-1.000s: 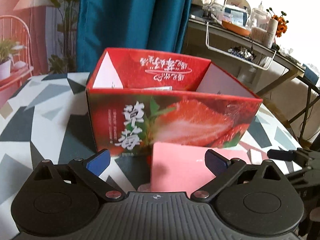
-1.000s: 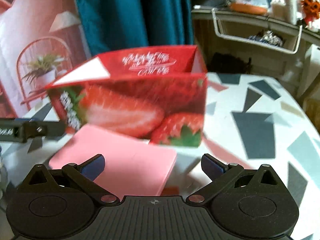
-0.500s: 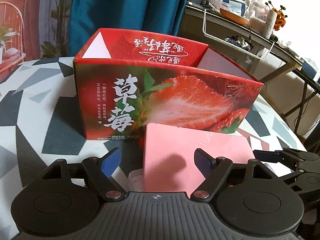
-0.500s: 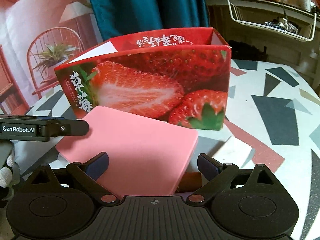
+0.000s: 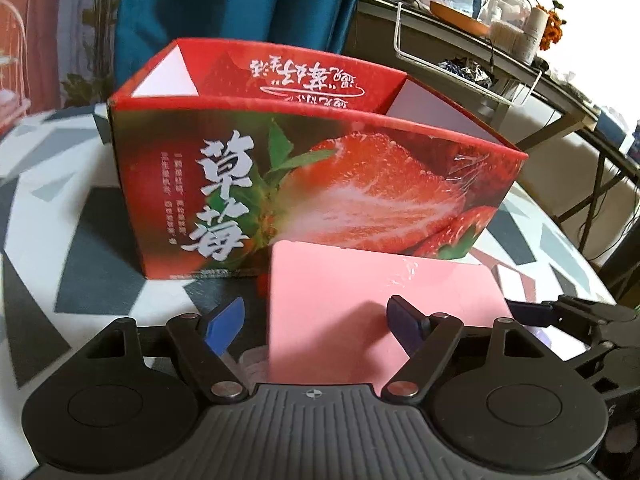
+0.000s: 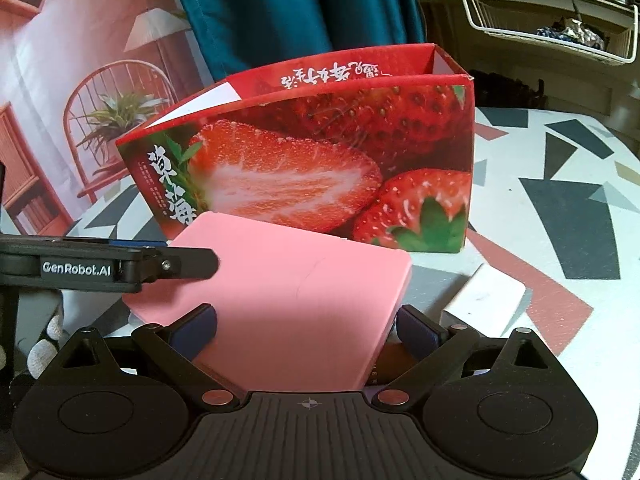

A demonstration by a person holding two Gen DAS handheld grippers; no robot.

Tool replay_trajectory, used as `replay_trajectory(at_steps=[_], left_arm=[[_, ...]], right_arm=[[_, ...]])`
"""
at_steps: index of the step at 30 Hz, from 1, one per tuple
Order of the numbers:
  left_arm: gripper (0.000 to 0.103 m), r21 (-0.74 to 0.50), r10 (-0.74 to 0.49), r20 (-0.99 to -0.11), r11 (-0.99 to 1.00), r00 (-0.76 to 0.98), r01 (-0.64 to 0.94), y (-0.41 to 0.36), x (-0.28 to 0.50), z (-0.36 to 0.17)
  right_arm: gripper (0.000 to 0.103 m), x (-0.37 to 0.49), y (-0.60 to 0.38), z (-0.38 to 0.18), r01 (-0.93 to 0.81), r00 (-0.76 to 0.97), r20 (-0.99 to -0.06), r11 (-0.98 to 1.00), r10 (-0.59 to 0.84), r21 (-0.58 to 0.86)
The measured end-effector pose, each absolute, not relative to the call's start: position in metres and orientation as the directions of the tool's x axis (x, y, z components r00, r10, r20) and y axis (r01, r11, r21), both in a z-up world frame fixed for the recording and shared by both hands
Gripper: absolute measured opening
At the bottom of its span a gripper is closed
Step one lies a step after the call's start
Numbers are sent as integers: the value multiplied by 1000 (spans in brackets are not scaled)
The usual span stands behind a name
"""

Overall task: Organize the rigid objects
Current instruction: 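Move the right tool to the pink flat case and grasp it, then lift the pink case with the right tool over the red box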

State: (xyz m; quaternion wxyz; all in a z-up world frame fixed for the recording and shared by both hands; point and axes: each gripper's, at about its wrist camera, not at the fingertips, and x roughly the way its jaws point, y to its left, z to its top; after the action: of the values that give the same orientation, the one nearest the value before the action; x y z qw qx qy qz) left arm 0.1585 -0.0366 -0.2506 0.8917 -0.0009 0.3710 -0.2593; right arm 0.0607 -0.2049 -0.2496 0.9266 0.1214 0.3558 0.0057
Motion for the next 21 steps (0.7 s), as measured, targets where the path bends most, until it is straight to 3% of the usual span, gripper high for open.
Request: replay_trajectory(at_steps=[8, 21], left_arm=[[73, -231, -498, -646, 850, 579, 473, -35, 152, -252], [71, -182, -460, -584, 877, 669, 445, -26, 137, -233]], right_arm=[[92, 61, -202, -247, 75, 744, -663, 974, 88, 213], [55, 56, -204, -226, 88, 802, -596, 979, 42, 186]])
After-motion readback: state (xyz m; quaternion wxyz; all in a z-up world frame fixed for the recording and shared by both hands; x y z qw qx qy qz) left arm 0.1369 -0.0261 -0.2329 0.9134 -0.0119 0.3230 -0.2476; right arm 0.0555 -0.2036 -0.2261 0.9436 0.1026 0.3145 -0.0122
